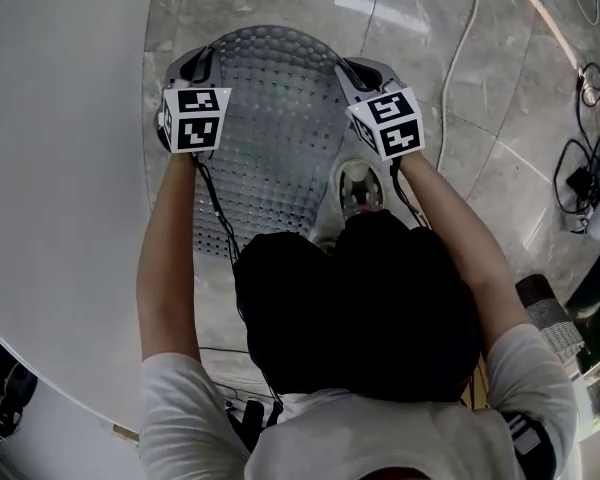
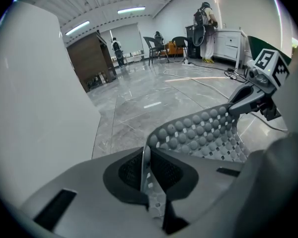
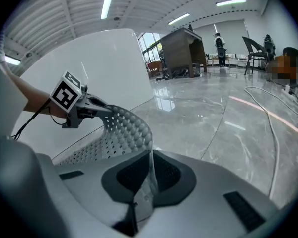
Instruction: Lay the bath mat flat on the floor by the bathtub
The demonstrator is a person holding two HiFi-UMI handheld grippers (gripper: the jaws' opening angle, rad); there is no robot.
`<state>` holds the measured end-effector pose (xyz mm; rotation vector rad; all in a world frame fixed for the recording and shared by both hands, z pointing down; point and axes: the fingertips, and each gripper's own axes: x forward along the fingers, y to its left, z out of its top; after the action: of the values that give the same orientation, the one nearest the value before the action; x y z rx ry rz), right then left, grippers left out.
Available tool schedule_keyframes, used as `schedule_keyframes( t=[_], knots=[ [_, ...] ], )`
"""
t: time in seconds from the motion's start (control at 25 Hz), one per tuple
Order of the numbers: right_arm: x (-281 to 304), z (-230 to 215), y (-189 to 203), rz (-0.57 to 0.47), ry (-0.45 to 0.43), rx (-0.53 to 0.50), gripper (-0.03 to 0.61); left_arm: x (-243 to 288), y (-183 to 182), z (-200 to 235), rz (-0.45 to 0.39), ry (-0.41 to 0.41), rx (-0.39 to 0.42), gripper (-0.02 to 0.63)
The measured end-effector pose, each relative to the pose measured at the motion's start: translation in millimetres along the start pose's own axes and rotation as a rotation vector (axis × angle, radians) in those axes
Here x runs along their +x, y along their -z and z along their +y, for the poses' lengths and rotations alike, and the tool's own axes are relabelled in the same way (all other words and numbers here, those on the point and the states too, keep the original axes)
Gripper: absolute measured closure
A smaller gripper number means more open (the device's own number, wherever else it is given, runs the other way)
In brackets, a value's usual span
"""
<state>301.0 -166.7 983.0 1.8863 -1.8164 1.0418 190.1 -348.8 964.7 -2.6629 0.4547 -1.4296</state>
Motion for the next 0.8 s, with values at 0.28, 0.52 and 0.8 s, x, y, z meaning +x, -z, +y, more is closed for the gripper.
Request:
schedule_keyframes(
  t=[0.28, 0.52, 0.8],
  knots=[
    [26, -13, 2, 0.034, -0.013, -0.107, 0.554, 21, 0, 6, -0.016, -0.042, 0.112, 0.589],
    [30, -22, 3, -0.003, 0.031, -0.070, 0.554, 40, 4, 6, -0.038, -0.079, 0.039, 0.589],
    [36, -23, 0, -0.011, 0.103, -0.148, 0.555, 58, 7, 4, -0.015, -0.158, 0.153, 0.590]
  ],
)
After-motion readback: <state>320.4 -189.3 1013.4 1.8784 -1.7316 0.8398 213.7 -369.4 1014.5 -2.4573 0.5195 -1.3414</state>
